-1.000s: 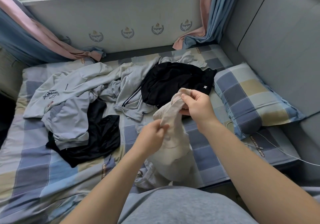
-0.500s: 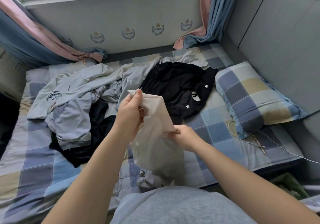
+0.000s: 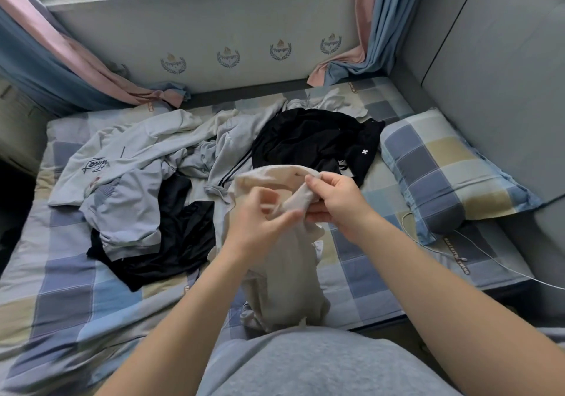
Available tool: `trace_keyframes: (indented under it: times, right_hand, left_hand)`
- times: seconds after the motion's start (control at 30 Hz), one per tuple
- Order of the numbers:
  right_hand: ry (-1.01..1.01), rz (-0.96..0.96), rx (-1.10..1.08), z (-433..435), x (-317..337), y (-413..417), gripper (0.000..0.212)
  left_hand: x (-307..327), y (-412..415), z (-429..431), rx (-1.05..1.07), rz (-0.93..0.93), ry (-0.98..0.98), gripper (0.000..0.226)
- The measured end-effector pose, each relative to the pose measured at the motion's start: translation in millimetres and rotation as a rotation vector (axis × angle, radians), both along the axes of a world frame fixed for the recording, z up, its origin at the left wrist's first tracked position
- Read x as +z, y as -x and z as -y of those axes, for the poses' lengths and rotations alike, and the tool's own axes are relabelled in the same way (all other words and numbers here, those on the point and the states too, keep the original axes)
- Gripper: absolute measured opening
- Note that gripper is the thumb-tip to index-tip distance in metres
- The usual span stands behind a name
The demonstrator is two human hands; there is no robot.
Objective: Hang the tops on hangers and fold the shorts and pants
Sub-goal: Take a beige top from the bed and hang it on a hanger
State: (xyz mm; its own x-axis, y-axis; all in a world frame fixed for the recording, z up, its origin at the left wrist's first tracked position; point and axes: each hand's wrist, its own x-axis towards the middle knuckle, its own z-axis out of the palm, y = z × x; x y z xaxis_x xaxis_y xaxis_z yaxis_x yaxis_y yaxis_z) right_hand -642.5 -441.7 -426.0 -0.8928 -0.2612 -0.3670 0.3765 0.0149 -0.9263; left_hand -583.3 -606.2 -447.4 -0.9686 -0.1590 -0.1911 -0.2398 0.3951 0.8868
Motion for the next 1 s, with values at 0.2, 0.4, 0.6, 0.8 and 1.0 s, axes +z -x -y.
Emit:
trace_keyframes:
  times: [0.2, 0.4, 0.6, 0.8, 1.0]
  right_hand:
    - [0.146, -0.076, -0.017, 3.0, 14.9, -1.1, 0.016]
    - [-0.152, -0.109, 0.185, -18.4, -36.2, -6.1, 0.044]
    - [-0.650, -0.071, 0.374, -15.3, -110.0, -30.6, 0.021]
    - [-0.623, -0.087, 0.143, -27.6, -97.7, -19.1, 0.022]
    - [-0.393, -0.208, 0.032, -8.2, -37.2, -4.1, 0.029]
  left_hand:
    - [-9.8, 7.5, -1.2, -0.120, -0.049, 0.085, 0.019]
    - [14.6, 9.0, 8.6, 0.173, -0.029, -0.406, 0.022]
    - [39.1, 14.2, 18.1, 0.183, 0.008, -0.737, 0.024]
    - [30.6, 16.3, 34.2, 0.302, -0.039, -0.538, 0.018]
    - [11.4, 13.0, 35.3, 0.048, 0.090, -0.036, 0.079]
